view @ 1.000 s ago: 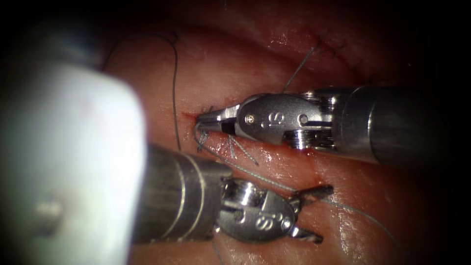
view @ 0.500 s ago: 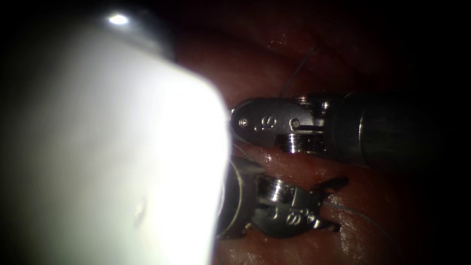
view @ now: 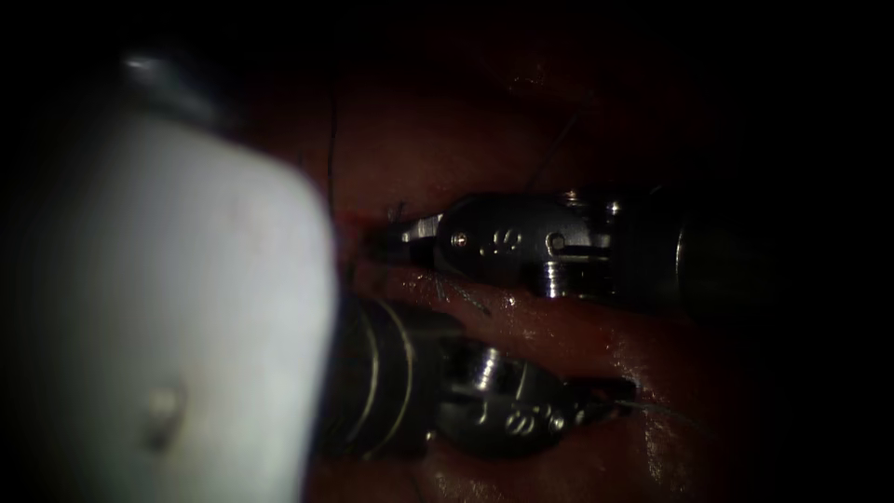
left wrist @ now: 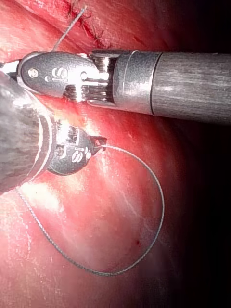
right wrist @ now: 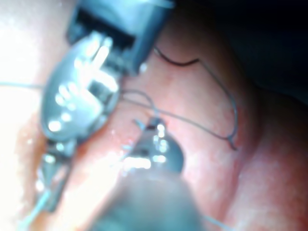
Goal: Wound Closure
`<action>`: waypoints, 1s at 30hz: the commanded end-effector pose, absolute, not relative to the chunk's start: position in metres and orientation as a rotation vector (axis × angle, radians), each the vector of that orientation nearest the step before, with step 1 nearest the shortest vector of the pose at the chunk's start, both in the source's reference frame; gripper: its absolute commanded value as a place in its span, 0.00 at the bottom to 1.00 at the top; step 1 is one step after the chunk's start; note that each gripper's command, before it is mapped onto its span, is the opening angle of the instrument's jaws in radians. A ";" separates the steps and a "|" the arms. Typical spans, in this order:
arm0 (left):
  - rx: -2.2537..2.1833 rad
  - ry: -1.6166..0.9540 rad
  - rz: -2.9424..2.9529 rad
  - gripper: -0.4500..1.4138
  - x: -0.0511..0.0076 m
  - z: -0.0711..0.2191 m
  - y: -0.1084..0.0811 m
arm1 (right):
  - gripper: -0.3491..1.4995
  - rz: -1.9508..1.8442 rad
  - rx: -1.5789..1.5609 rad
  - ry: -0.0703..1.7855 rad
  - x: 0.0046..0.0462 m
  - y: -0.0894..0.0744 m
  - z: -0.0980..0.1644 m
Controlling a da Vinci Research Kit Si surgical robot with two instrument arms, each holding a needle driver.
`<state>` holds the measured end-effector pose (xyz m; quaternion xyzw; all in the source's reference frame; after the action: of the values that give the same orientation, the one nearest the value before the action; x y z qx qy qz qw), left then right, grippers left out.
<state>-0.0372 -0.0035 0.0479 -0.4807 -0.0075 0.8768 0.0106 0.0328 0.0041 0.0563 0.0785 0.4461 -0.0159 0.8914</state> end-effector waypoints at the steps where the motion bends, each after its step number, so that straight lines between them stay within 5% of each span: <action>1: -1.501 -0.030 2.736 0.00 -0.0376 0.048 -0.004 | 0.00 -0.034 0.163 0.930 0.0329 0.004 0.057; 15: -1.764 -0.038 2.618 0.00 -0.0280 0.041 -0.004 | 0.00 0.005 0.071 1.093 0.0218 -0.002 0.052; 25: -1.762 0.039 2.614 0.00 -0.0241 0.041 -0.002 | 0.02 0.046 0.016 1.151 0.0223 -0.003 0.052; 26: -1.773 0.055 2.619 0.00 -0.0231 0.041 -0.001 | 0.43 0.047 0.013 1.164 0.0221 -0.003 0.052; 30: -1.825 0.063 2.589 0.00 -0.0213 0.041 0.000 | 0.83 0.105 0.042 1.186 0.0208 -0.003 0.051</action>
<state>-0.0207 0.0008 0.0398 -0.5845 0.0208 0.8110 -0.0154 0.0202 -0.0026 0.0505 0.0218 0.5608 0.0575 0.8256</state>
